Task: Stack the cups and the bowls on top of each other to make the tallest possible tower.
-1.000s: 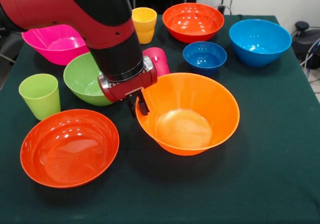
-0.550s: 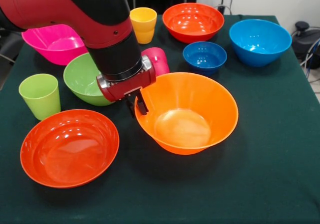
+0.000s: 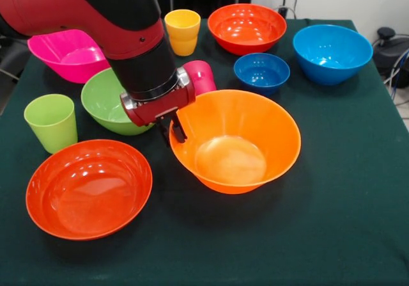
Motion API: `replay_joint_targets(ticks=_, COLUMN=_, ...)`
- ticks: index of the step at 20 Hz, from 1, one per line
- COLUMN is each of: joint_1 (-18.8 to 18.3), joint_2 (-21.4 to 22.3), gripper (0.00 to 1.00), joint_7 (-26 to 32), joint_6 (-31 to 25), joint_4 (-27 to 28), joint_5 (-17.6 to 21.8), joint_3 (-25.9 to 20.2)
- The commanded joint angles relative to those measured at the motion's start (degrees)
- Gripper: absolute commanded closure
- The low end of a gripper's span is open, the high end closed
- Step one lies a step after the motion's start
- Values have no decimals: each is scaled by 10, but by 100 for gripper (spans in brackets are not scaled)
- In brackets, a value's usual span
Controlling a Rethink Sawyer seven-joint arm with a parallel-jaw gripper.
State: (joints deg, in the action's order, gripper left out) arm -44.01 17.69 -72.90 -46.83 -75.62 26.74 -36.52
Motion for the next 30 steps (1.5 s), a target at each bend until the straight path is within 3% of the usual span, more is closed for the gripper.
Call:
replay_joint_targets(ticks=1, joint_1=-10, joint_2=-17, gripper=100, joint_7=201, joint_6=-28, joint_4=-42, joint_5=81, joint_3=-6)
replay_joint_targets(ticks=18, joint_1=-45, joint_2=-15, gripper=100, joint_7=192, joint_6=-10, joint_4=-93, joint_5=108, joint_3=-7)
replay_joint_targets(ticks=30, joint_1=-55, joint_2=-25, gripper=100, joint_7=187, joint_6=-13, joint_4=-93, joint_5=124, joint_3=-18)
